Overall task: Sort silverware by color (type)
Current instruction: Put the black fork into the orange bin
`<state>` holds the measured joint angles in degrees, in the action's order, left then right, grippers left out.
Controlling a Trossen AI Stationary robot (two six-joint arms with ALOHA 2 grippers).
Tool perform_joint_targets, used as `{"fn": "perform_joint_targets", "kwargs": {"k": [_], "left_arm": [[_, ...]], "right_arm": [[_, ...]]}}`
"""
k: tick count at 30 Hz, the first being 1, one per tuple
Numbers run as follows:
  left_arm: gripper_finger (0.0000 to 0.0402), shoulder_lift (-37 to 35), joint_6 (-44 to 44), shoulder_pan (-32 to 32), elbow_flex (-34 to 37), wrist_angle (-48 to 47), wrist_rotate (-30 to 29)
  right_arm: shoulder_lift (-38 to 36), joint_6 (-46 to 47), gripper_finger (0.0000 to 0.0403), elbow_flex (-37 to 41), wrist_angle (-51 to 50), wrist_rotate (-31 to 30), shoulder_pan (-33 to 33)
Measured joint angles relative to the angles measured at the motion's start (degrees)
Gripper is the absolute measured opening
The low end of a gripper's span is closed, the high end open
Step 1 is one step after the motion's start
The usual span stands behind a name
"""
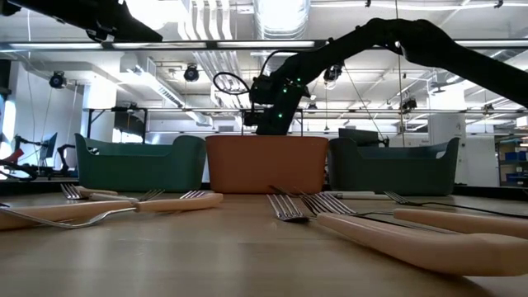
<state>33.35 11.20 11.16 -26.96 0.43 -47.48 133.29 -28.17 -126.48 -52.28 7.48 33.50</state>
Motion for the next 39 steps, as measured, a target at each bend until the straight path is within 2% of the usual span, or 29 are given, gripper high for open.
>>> {"fn": "perform_joint_targets", "kwargs": {"k": [32, 39], "left_arm": [[0.0, -0.05, 0.1, 0.0, 0.0, 0.5, -0.18], [0.0, -0.32, 6.33, -0.02, -1.77, 4.52, -1.47]], "right_arm": [[0.0, -0.05, 0.0009, 0.14, 0.34, -0.01, 0.0], [-0.07, 3.51, 0.0009, -0.87, 0.32, -0.11, 0.0]]}}
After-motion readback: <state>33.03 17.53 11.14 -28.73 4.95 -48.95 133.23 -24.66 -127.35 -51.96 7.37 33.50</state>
